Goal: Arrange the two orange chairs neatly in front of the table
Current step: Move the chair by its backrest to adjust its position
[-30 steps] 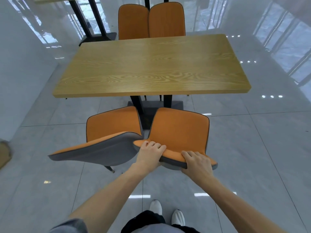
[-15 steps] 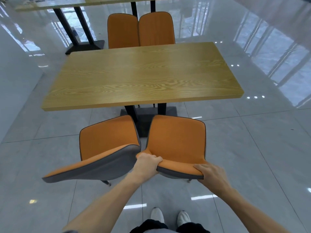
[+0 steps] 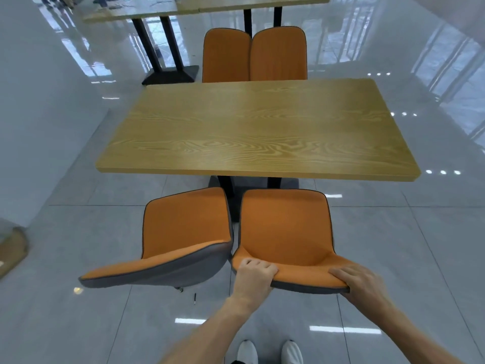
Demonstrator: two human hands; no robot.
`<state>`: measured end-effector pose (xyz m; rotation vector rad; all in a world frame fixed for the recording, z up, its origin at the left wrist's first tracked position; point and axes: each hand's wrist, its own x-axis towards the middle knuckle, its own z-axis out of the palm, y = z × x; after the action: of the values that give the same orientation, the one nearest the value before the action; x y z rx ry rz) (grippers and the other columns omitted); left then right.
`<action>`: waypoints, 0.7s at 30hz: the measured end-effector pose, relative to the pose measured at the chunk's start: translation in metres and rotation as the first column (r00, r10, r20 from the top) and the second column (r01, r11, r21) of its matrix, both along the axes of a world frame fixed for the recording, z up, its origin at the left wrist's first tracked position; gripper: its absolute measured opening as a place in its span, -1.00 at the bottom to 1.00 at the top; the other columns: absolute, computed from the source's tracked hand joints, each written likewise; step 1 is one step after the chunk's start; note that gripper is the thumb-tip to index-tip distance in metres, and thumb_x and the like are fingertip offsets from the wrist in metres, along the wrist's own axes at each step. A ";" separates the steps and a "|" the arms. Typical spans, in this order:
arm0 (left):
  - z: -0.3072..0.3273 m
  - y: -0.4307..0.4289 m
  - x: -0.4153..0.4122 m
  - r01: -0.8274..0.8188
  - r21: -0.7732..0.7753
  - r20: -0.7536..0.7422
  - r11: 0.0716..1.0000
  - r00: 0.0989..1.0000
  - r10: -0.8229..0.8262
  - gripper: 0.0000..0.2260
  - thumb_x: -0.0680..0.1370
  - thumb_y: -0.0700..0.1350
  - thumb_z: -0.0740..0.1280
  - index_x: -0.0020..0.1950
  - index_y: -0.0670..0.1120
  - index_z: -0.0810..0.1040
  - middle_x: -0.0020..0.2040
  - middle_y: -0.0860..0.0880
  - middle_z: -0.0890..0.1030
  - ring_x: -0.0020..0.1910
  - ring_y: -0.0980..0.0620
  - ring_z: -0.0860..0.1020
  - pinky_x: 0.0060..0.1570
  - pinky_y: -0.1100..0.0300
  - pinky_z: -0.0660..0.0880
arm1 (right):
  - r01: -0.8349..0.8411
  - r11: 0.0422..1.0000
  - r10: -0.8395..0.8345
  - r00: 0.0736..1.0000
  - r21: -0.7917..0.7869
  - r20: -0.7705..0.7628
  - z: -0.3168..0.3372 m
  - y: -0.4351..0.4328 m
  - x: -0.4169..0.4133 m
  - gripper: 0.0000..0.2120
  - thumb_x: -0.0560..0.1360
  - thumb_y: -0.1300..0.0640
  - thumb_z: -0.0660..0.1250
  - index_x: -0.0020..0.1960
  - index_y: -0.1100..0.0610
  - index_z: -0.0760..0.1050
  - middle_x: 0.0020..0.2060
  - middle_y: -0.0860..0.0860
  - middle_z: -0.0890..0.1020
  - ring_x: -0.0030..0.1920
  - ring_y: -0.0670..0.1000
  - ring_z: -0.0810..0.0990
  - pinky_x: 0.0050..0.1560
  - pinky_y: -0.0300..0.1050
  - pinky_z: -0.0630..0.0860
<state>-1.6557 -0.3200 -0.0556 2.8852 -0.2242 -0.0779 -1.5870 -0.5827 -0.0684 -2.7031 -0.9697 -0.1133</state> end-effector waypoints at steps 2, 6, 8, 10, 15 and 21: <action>-0.002 0.000 0.004 0.015 -0.020 0.016 1.000 1.000 -0.015 -0.74 0.08 -0.17 0.51 -0.34 0.04 0.53 -0.44 0.08 0.58 -0.44 0.05 0.54 -0.37 0.23 0.46 | 0.013 1.000 -0.013 1.000 0.003 -0.013 -0.004 -0.003 0.004 -0.49 -0.08 0.21 0.69 -0.17 0.04 0.65 -0.31 -0.01 0.72 -0.34 0.11 0.68 -0.44 -0.04 0.61; -0.005 0.001 0.004 0.033 -0.016 0.015 0.999 0.999 -0.033 -0.76 0.12 -0.18 0.49 -0.34 0.01 0.50 -0.44 0.07 0.55 -0.44 0.04 0.51 -0.36 0.23 0.47 | 0.018 1.000 -0.017 0.999 0.024 -0.034 -0.007 -0.003 0.004 -0.49 -0.13 0.29 0.65 -0.22 0.05 0.66 -0.41 -0.01 0.68 -0.42 0.10 0.65 -0.52 -0.09 0.56; -0.005 -0.001 0.002 0.019 -0.020 -0.008 1.000 1.000 -0.019 -0.75 0.11 -0.16 0.51 -0.33 0.01 0.49 -0.44 0.07 0.54 -0.45 0.04 0.51 -0.35 0.23 0.46 | 0.021 0.999 -0.020 0.998 0.024 -0.056 -0.005 -0.002 0.002 -0.48 -0.17 0.31 0.65 -0.24 0.05 0.66 -0.44 -0.01 0.67 -0.46 0.10 0.63 -0.56 -0.10 0.53; -0.006 -0.002 0.000 0.022 -0.016 -0.025 1.000 0.999 -0.022 -0.72 0.10 -0.14 0.54 -0.32 0.01 0.51 -0.43 0.08 0.55 -0.44 0.05 0.52 -0.35 0.22 0.47 | 0.022 1.000 -0.021 0.997 0.012 -0.075 -0.001 -0.002 -0.001 -0.48 -0.19 0.30 0.66 -0.26 0.05 0.65 -0.46 -0.02 0.66 -0.48 0.08 0.62 -0.58 -0.13 0.49; -0.001 0.003 0.004 0.043 0.017 -0.009 0.999 0.999 -0.043 -0.72 0.09 -0.10 0.57 -0.30 0.02 0.57 -0.40 0.10 0.60 -0.41 0.08 0.56 -0.33 0.24 0.50 | 0.005 1.000 -0.006 0.995 -0.013 -0.098 0.003 0.001 0.000 -0.52 -0.14 0.28 0.66 -0.26 0.04 0.65 -0.45 -0.03 0.66 -0.49 0.07 0.60 -0.55 -0.18 0.47; 0.000 -0.002 0.001 0.002 0.092 -0.023 0.996 1.000 0.000 -0.77 0.20 -0.04 0.54 -0.22 0.02 0.59 -0.29 0.07 0.65 -0.31 0.04 0.62 -0.24 0.18 0.53 | -0.036 0.995 0.020 0.986 -0.093 -0.166 0.012 -0.001 -0.002 -0.52 0.00 0.11 0.67 -0.12 0.04 0.62 -0.27 -0.04 0.71 -0.33 0.05 0.67 -0.42 -0.08 0.60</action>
<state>-1.6545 -0.3220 -0.0554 2.9741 -0.2232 -0.1246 -1.5894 -0.5840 -0.0560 -2.7315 -0.9859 0.1640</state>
